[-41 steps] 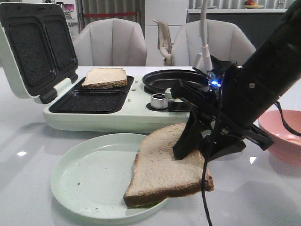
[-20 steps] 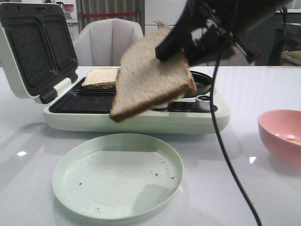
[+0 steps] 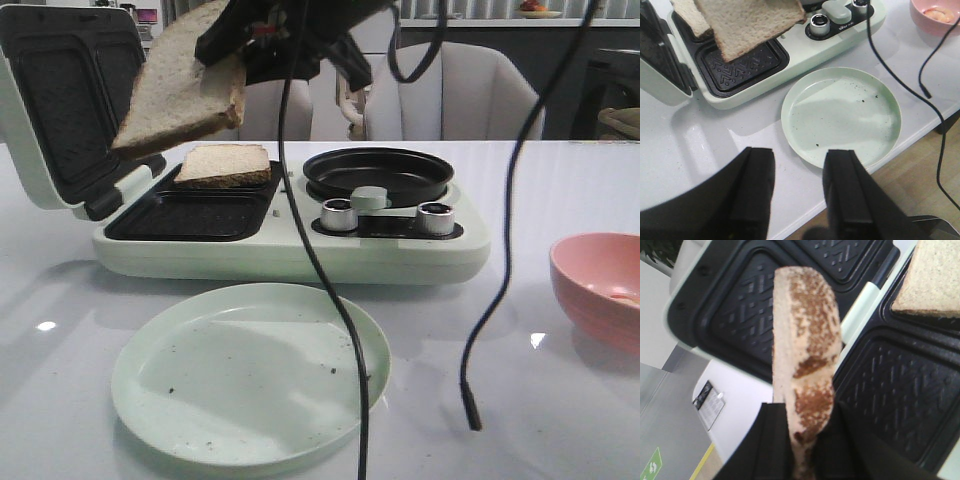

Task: Make breakfast with bread and shrimp
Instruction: 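Carry the bread with the right gripper over the sandwich maker, then lower the bread onto the nearer sandwich plate and release it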

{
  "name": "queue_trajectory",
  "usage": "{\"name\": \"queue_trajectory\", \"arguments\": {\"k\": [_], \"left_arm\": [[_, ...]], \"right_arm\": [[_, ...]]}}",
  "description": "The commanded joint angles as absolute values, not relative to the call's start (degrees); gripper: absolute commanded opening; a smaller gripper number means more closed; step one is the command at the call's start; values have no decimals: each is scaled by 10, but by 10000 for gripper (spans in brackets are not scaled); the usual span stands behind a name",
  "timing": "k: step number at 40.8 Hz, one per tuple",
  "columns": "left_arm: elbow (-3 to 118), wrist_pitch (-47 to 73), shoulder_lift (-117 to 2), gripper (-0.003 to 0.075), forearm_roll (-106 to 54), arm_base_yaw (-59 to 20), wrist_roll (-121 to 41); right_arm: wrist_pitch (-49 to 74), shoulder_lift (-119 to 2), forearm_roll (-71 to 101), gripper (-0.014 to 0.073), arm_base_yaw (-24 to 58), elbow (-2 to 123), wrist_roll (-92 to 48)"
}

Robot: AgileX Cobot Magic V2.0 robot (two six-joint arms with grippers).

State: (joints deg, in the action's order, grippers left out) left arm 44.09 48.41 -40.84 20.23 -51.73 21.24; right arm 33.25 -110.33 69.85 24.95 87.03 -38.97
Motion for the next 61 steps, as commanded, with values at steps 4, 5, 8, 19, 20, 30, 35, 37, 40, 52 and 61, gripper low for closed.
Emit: {"name": "queue_trajectory", "arguments": {"k": [4,5,8,19,20,30,35,37,40,52,61], "left_arm": [[457,442,-406,311,213,-521,213],[457,442,-406,311,213,-521,213],[457,442,-406,311,213,-521,213],[457,446,-406,311,213,-521,213],[457,446,-406,311,213,-521,213],[457,446,-406,311,213,-521,213],[457,446,-406,311,213,-521,213],[457,446,-406,311,213,-521,213],[457,446,-406,311,213,-521,213],[457,446,-406,311,213,-521,213],[457,446,-406,311,213,-521,213]], "right_arm": [[334,-1153,729,60,256,956,-399],[337,-1163,729,70,257,962,-399],[342,-1187,729,163,259,981,-399],[330,-1209,729,574,250,990,-399],[330,-1208,729,572,246,991,-399],[398,-1175,586,570,220,1023,-387],[413,-1119,423,570,220,1023,-298],[427,-1094,353,570,220,1023,-254],[457,-1053,253,570,220,1020,-189],[489,-875,60,570,220,906,-83],[491,-727,27,570,219,754,-52]]}}
